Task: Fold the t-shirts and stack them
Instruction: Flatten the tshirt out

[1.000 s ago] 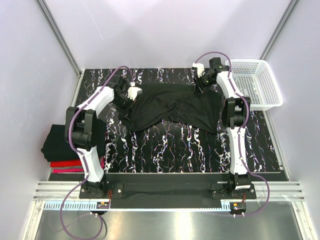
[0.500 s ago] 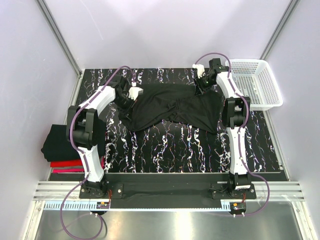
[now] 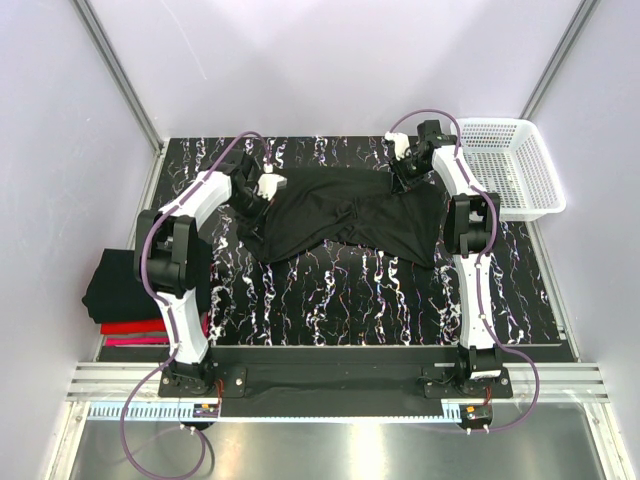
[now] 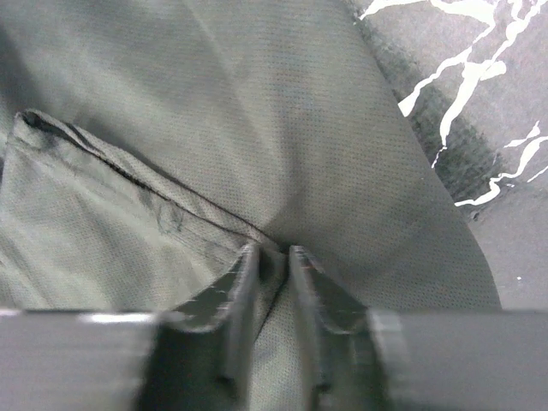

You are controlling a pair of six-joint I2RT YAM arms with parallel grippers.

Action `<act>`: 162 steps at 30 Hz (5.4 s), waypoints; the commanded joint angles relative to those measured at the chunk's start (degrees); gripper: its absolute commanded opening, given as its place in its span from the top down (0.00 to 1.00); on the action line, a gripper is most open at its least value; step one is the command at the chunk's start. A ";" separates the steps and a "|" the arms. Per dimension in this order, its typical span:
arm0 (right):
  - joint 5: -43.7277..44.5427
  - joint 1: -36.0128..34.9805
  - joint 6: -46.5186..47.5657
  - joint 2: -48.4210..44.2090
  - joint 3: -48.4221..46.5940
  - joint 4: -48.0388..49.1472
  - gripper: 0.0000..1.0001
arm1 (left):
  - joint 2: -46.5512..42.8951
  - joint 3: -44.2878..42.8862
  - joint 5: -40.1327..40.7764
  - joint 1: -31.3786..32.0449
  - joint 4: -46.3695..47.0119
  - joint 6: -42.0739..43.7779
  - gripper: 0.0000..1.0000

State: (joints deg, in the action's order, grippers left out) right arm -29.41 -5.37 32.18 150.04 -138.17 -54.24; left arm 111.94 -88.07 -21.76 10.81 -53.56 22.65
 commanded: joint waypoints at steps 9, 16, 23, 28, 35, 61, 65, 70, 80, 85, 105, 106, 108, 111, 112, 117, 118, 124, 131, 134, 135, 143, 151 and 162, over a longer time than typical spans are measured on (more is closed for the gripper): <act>0.58 -0.08 -0.54 -5.89 -0.09 0.01 0.87 | 0.21 -3.16 1.37 0.18 0.30 0.90 1.00; -0.47 -0.08 -2.91 -9.85 1.41 0.10 0.65 | 1.00 -4.12 1.02 0.18 0.39 0.64 1.00; 1.19 -0.17 -1.86 -8.80 4.66 -0.08 0.65 | 0.65 -4.13 1.10 0.18 0.39 0.81 1.00; 2.25 -0.17 -1.16 -7.57 4.66 -0.25 0.65 | 0.38 -3.42 0.93 0.18 0.56 0.72 1.00; 2.69 -0.17 -0.98 -4.76 3.09 -0.25 0.65 | 0.21 -3.33 1.28 0.18 0.48 0.72 1.00; 1.02 -0.26 -0.63 -6.41 1.06 -0.34 1.00 | 0.65 -4.04 2.51 0.53 0.48 1.07 1.00; 1.54 -0.26 -0.72 -12.49 1.06 -0.25 1.00 | -0.67 -4.74 5.32 0.36 0.47 2.66 1.00; 2.77 0.53 1.83 -23.09 1.50 0.01 1.00 | -3.91 -12.46 9.09 -0.61 0.39 4.68 1.00; 9.45 7.74 -5.38 -39.89 -3.95 4.49 1.00 | -7.26 -39.44 17.89 -3.78 -0.67 0.02 1.00; 10.07 7.74 -6.69 -52.63 -2.80 7.83 1.00 | -12.25 -50.26 17.63 -2.81 -0.84 -0.07 1.00; 12.36 7.74 -6.08 -60.37 -3.43 24.44 1.00 | -25.17 -46.76 25.81 2.11 14.27 7.93 1.00; 12.44 7.74 -5.91 -61.52 -1.86 24.36 1.00 | -26.41 -45.71 25.37 2.11 14.27 8.19 1.00; 12.88 7.74 -5.64 -65.81 0.26 24.44 1.00 | -30.79 -42.55 23.09 2.20 14.27 8.46 1.00; 13.76 7.74 -5.38 -71.70 5.43 24.44 1.00 | -36.24 -39.29 20.36 2.81 14.27 8.46 1.00; 13.68 7.65 -5.12 -73.29 6.50 24.44 1.00 | -37.31 -38.85 19.92 2.90 14.27 8.11 1.00; 14.46 7.74 -3.01 -82.60 10.98 24.27 1.00 | -43.63 -36.30 17.28 2.81 14.10 6.96 1.00; 14.82 7.74 -2.92 -83.67 11.16 24.27 1.00 | -44.43 -35.94 15.88 2.81 13.92 6.96 1.00; 16.49 7.74 -2.04 -89.83 12.04 23.30 1.00 | -48.30 -34.80 14.64 2.46 13.04 5.82 1.00; 17.19 7.83 1.21 -89.31 13.27 23.65 1.00 | -47.26 -33.40 17.27 1.23 12.96 7.14 1.00; 16.49 7.83 2.61 -86.85 16.95 25.75 1.00 | -45.06 -28.94 20.26 1.23 12.78 8.54 1.00; 15.97 7.83 3.06 -86.76 21.40 27.07 1.00 | -43.92 -27.34 20.61 1.23 12.78 9.16 1.00; 11.83 7.83 4.65 -81.33 44.38 40.07 1.00 | -35.41 -11.44 18.77 0.88 13.30 10.83 1.00; 7.00 7.21 3.50 -63.93 49.32 45.89 1.00 | -20.91 -2.53 16.14 -1.32 21.83 13.99 1.00; 10.50 3.08 8.95 -29.03 24.57 42.99 1.00 | 5.91 -17.65 19.20 -2.81 21.48 11.89 1.00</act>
State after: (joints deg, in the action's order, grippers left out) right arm -20.43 -1.45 39.55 117.23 -104.57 -12.86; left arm 116.60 -99.88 -4.29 9.06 -35.24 34.63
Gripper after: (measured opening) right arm 0.010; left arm 0.012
